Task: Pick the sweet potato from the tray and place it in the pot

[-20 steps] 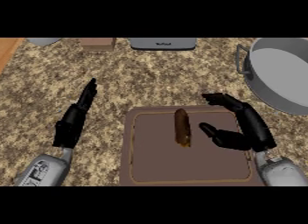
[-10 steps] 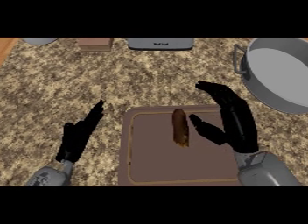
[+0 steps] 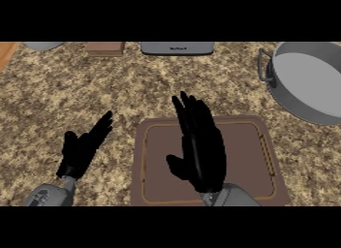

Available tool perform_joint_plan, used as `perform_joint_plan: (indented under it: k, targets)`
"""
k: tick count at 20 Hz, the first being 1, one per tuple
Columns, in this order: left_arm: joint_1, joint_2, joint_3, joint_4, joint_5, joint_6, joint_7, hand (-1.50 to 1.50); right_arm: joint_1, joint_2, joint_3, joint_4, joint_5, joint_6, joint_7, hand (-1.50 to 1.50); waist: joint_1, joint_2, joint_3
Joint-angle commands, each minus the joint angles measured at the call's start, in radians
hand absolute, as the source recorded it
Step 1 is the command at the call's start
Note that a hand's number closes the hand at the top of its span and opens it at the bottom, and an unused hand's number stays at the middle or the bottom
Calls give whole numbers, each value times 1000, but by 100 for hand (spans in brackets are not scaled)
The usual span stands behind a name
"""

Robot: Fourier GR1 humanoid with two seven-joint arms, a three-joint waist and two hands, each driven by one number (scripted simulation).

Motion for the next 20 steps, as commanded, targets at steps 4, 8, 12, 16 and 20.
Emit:
perform_joint_plan:
  k: [4,8,12,16,20]
  targets:
    - [14,10,19,12,8,-48,-31,0,-203,41,72,-12,-71,172,489,-150,25,11,3]
    - [-49,-5,37,37,6,-45,2,0,-227,41,21,21,-177,185,538,-150,12,12,3]
    - [-40,20,35,5,2,-61,13,0,-188,41,-24,182,-327,242,478,-150,24,17,4]
    - [-27,-6,47,54,4,-72,-8,0,-200,41,-40,209,-365,314,493,-150,8,13,3]
    - [12,-27,37,-64,-36,-5,60,0,-126,0,-80,201,-302,312,419,-150,5,9,4]
